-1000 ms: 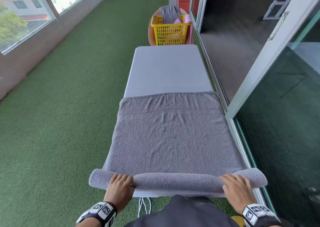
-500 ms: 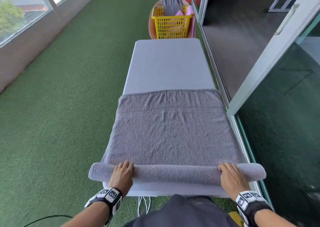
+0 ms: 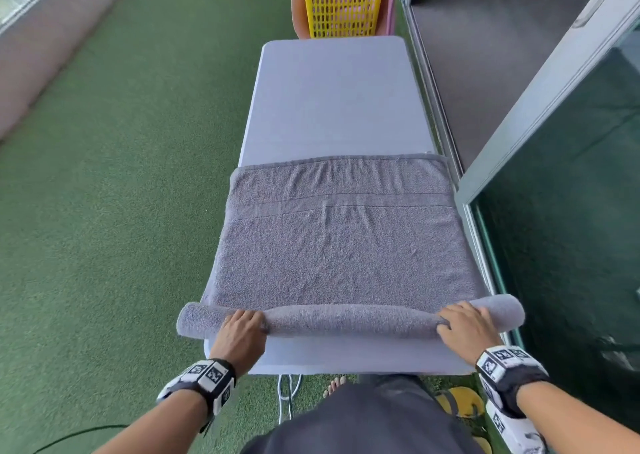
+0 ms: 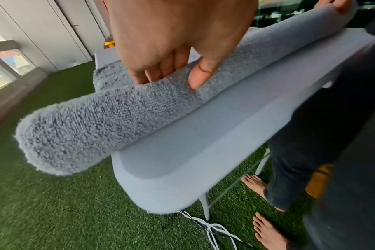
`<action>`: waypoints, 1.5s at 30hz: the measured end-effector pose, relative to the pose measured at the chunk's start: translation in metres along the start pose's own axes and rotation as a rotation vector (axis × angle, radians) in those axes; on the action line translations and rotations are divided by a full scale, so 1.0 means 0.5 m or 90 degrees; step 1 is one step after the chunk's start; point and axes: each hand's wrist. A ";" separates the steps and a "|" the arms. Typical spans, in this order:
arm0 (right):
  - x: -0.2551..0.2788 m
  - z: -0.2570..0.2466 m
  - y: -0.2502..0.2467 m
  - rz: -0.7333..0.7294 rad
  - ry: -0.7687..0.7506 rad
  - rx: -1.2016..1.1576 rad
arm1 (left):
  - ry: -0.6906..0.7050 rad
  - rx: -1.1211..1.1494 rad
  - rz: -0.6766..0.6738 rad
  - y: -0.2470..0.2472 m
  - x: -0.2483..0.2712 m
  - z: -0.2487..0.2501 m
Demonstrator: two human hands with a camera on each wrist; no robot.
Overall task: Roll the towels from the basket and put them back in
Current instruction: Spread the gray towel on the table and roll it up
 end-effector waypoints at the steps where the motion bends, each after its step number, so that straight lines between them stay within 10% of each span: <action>1: -0.008 -0.006 -0.012 -0.019 0.007 0.008 | -0.011 0.016 -0.004 -0.010 -0.017 -0.004; 11: -0.046 -0.036 -0.024 0.166 -0.045 -0.053 | -0.055 -0.017 0.056 -0.044 -0.113 -0.023; 36: 0.066 0.031 0.068 0.079 -0.009 -0.134 | 0.031 -0.040 0.053 0.026 0.023 0.025; 45: 0.000 -0.001 0.013 0.071 0.025 -0.133 | -0.056 -0.020 0.010 -0.013 -0.070 0.000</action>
Point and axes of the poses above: each hand's wrist, its own x-axis away from the middle knuckle, its own y-axis out of the palm, z = x × y, and after that the axes turned 15 degrees about y, right-handed
